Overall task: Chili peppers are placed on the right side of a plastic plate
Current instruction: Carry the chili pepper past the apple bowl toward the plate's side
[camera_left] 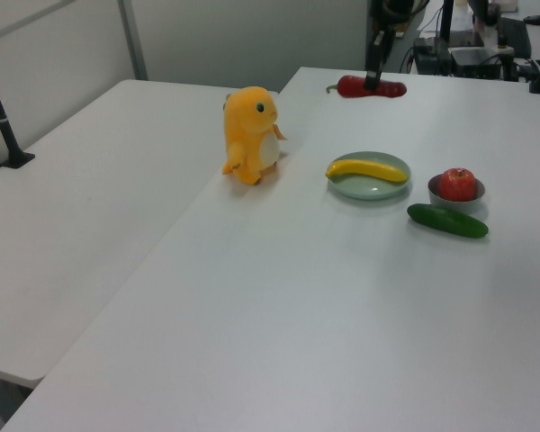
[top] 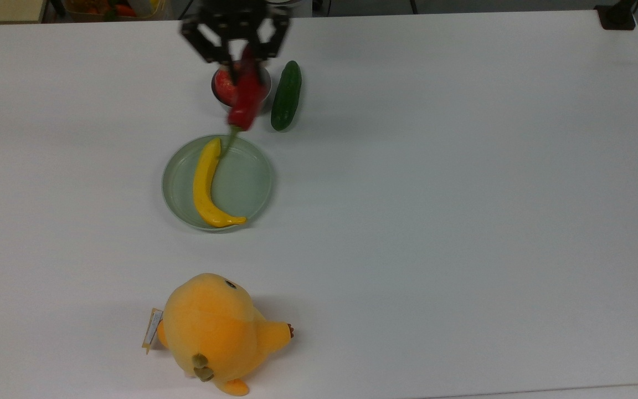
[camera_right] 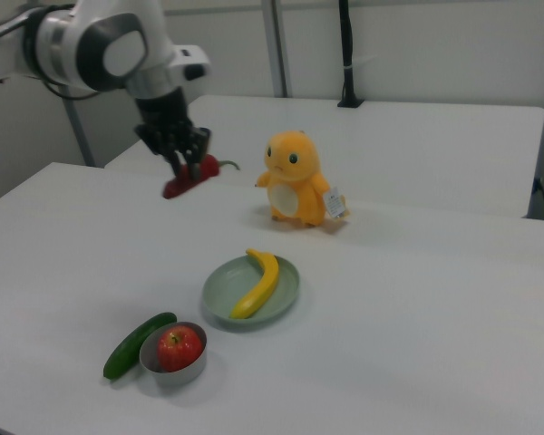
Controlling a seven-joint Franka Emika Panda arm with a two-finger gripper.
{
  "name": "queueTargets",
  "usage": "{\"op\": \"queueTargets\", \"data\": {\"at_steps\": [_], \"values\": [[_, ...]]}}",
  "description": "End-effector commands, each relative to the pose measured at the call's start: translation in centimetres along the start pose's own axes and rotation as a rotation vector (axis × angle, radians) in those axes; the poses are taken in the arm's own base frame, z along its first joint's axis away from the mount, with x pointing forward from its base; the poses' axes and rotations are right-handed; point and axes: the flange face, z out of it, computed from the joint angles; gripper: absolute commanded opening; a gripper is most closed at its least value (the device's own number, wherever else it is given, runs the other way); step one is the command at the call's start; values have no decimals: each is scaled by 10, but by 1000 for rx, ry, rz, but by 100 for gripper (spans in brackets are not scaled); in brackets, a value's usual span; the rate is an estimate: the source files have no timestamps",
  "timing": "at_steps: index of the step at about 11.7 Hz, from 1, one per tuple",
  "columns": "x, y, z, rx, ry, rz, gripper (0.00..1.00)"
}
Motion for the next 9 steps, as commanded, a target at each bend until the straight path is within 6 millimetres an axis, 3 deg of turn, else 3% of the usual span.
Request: {"op": "queueTargets", "data": {"at_steps": [1, 3, 6, 7, 9], "values": [[-12, 85, 14, -7, -23, -94, 1], [-7, 140, 41, -61, 32, -90, 1], [-8, 202, 91, -133, 67, -121, 1], [-10, 220, 105, -155, 80, -141, 2], [-17, 236, 138, -176, 71, -208, 2]]}}
